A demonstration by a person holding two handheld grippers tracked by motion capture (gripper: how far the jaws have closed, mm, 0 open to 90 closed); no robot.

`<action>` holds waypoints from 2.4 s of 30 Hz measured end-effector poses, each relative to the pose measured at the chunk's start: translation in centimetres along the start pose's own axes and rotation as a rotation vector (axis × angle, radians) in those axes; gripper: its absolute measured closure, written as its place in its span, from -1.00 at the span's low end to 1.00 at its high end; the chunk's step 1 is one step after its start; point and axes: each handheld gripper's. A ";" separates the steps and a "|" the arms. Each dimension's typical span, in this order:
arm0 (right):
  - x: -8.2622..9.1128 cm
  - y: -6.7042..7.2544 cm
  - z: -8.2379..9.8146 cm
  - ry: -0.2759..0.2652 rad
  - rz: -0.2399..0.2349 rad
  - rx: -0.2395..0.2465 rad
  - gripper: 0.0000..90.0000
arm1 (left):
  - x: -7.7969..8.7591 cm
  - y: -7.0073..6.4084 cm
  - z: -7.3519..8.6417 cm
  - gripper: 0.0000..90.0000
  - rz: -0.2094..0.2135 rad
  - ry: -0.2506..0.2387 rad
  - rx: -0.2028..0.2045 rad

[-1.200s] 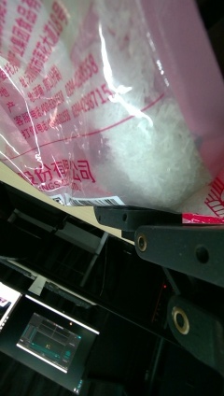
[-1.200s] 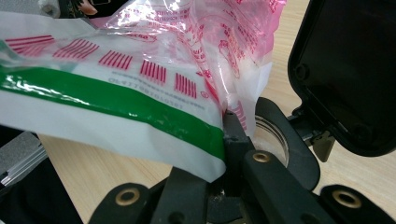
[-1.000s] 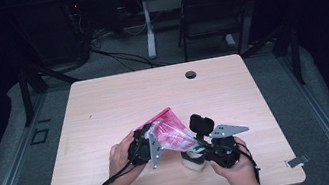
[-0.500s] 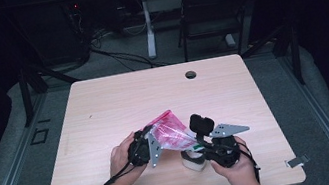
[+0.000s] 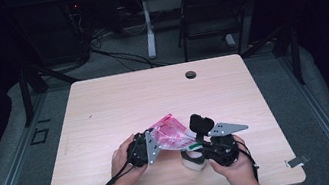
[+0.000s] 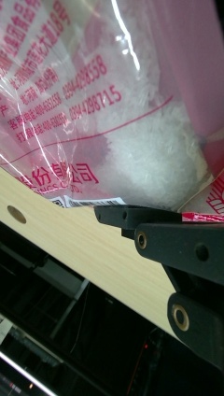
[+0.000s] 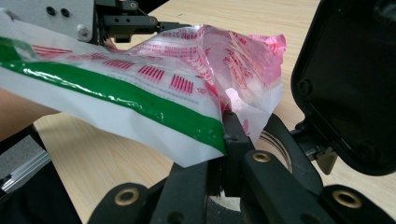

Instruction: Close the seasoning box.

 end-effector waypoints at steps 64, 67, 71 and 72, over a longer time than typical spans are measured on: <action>0.2 0.1 -0.4 -0.054 -0.023 -0.016 0.81 | -2.2 -0.2 2.3 0.60 0.233 0.071 0.323; 0.2 0.0 -0.5 -0.062 -0.025 -0.014 0.75 | -2.3 -0.2 2.5 0.60 0.246 0.074 0.346; 0.2 0.1 -0.5 -0.065 -0.025 -0.010 0.70 | -2.4 -0.1 2.7 0.60 0.252 0.075 0.361; 0.2 0.1 -0.5 -0.066 -0.025 -0.009 0.68 | -2.4 -0.1 2.8 0.60 0.255 0.077 0.366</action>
Point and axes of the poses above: each handheld gripper's, and its own axes: x roughly backward along the jaws, z roughly out of its underside, y roughly to its left, and after that the axes turned 11 degrees about -y, right-handed
